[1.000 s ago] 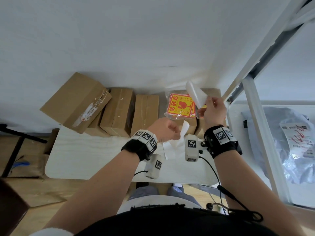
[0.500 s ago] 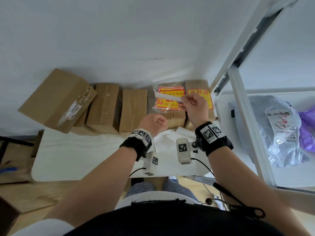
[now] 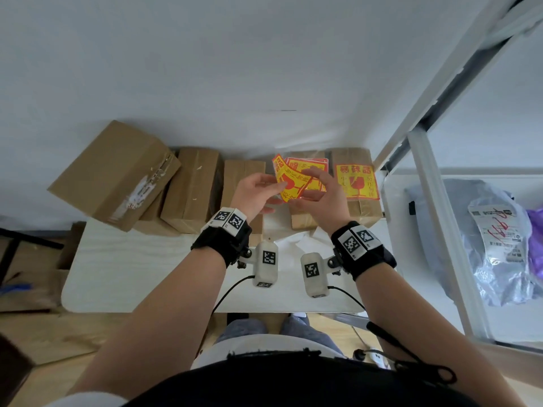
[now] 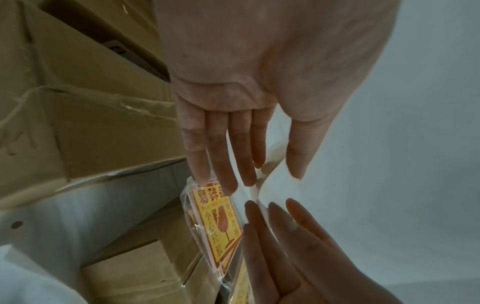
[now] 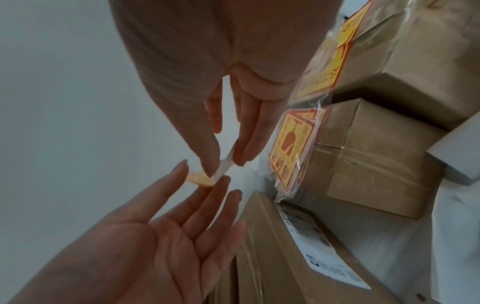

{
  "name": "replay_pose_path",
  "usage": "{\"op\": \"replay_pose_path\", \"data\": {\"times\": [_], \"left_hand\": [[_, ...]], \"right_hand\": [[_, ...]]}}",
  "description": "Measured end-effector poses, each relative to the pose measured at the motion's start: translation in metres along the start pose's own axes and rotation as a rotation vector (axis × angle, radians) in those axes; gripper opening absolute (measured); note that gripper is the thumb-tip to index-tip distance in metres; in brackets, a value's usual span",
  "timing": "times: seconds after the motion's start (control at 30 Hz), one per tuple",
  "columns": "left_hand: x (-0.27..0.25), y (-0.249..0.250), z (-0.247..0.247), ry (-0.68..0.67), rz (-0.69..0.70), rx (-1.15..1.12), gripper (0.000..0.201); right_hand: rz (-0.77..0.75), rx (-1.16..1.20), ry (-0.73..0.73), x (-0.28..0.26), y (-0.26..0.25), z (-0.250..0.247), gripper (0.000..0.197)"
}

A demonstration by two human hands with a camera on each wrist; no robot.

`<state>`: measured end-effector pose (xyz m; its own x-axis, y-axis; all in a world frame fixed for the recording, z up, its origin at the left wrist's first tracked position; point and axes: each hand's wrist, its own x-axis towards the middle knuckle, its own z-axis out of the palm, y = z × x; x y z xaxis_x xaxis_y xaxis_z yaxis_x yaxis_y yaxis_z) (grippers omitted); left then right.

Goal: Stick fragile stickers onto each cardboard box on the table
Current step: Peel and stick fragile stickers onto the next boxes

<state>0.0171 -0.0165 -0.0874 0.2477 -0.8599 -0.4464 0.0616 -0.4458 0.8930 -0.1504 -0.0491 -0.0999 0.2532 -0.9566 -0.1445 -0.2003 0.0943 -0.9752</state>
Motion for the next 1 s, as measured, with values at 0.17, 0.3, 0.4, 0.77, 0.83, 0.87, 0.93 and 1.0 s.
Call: {"op": "replay_pose_path", "data": {"times": [0.17, 0.3, 0.4, 0.77, 0.83, 0.87, 0.93, 1.0], "left_hand": [[0.004, 0.000, -0.016, 0.027, 0.020, 0.062, 0.028], [0.003, 0.000, -0.034, 0.079, 0.047, 0.055, 0.025], [0.006, -0.001, -0.049, 0.092, 0.064, 0.105, 0.024], [0.020, -0.019, -0.089, 0.161, 0.050, 0.468, 0.039], [0.022, -0.023, -0.091, 0.282, 0.037, 0.445, 0.039], [0.023, -0.024, -0.093, 0.327, 0.036, 0.421, 0.038], [0.024, -0.028, -0.095, 0.363, 0.055, 0.413, 0.031], [0.027, -0.032, -0.097, 0.352, 0.066, 0.468, 0.028]], "right_hand": [[-0.092, -0.123, -0.065, 0.006, 0.001, 0.022, 0.091], [-0.055, -0.162, -0.102, 0.016, 0.003, 0.034, 0.111], [0.027, -0.137, -0.128, 0.021, 0.002, 0.039, 0.106], [0.096, -0.335, 0.018, 0.029, 0.000, 0.074, 0.023], [0.078, -0.357, 0.023, 0.030, 0.002, 0.082, 0.028], [0.065, -0.368, 0.026, 0.031, 0.002, 0.085, 0.028], [0.033, -0.405, 0.029, 0.031, 0.004, 0.088, 0.024], [0.002, -0.465, 0.009, 0.033, 0.007, 0.091, 0.016]]}}
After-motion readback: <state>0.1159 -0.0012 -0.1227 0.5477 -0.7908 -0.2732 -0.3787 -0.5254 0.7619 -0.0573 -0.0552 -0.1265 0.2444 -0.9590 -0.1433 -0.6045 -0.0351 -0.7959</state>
